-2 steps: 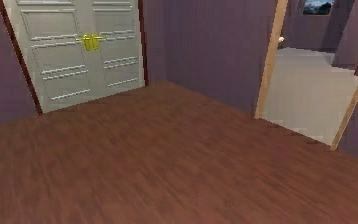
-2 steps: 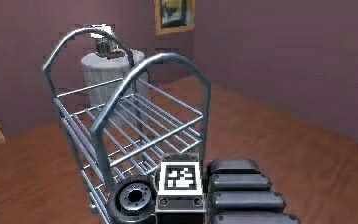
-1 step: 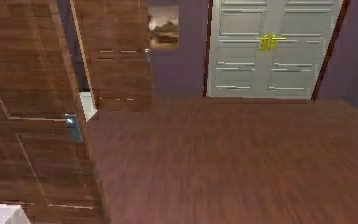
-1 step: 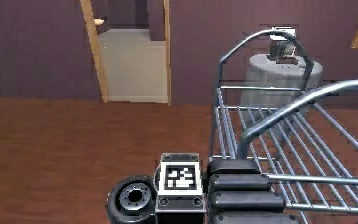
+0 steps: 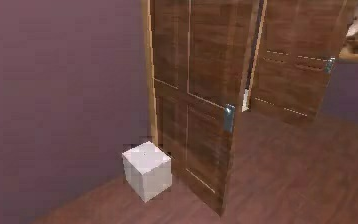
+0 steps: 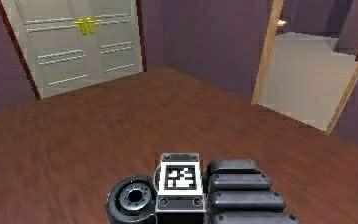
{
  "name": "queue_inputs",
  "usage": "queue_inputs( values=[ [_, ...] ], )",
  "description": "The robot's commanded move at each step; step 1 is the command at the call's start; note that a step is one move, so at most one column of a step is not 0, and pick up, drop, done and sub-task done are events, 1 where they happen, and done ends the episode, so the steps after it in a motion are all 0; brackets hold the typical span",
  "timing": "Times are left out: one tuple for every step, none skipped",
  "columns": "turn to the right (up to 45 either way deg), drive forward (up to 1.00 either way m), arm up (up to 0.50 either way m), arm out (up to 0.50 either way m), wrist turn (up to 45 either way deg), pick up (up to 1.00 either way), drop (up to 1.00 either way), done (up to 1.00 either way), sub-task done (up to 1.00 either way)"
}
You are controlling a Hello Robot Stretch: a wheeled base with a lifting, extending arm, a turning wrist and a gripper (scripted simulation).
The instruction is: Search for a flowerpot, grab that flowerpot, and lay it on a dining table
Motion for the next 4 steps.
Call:
queue_inputs(
  values=[
    [-39.0, 0.0, 0.0, 0.0, 0.0, 0.0, 0.0, 0.0, 0.0],
    [0.0, 0.15, 0.0, 0.0, 0.0, 0.0, 0.0, 0.0, 0.0],
    [45.0, 0.0, 0.0, 0.0, 0.0, 0.0, 0.0, 0.0, 0.0],
    [18.0, 0.0, 0.0, 0.0, 0.0, 0.0, 0.0, 0.0, 0.0]
  ],
)
